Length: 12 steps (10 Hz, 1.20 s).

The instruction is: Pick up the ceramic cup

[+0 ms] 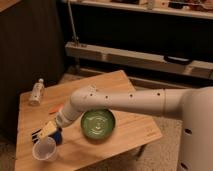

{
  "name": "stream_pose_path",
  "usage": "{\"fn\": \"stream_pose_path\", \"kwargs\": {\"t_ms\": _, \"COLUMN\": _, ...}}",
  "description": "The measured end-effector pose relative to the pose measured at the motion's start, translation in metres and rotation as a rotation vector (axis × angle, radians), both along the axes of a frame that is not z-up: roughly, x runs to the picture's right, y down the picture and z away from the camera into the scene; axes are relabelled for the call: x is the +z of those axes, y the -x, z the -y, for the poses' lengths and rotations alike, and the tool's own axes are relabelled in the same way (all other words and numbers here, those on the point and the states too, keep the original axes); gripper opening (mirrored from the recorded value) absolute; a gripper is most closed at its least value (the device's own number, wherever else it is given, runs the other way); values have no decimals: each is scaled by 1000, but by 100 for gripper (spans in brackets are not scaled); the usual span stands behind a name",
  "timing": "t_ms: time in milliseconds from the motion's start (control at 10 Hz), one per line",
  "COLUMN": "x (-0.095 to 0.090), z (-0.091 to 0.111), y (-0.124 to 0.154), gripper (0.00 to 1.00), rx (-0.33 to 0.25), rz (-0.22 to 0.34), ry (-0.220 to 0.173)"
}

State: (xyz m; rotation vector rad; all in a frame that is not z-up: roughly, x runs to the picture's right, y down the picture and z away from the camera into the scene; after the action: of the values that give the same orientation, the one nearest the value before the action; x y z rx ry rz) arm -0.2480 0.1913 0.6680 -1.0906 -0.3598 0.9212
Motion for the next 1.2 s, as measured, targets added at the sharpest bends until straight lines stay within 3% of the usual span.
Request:
{"fn": "stream_pose_path", "kwargs": {"t_ms": 500, "x": 16, "z": -30, "y": -7, "gripper": 80, "rx": 6, "rz": -3, "ry": 36}}
{"fn": "stream_pose_path", "kwargs": {"t_ms": 800, "x": 21, "z": -38, "y": 0, "gripper": 80, "rx": -13, "rz": -2, "ry": 39}}
{"fn": "stream_pose_path", "kwargs": {"t_ms": 1100, "x": 23, "z": -41, "y": 8, "gripper": 59, "rx": -36, "rz": -8, "ry": 38}}
{"fn": "stream_pose_path", "kwargs": {"t_ms": 1200, "x": 23, "z": -42, "y": 10, "gripper": 57, "rx": -43, "rz": -14, "ry": 37}}
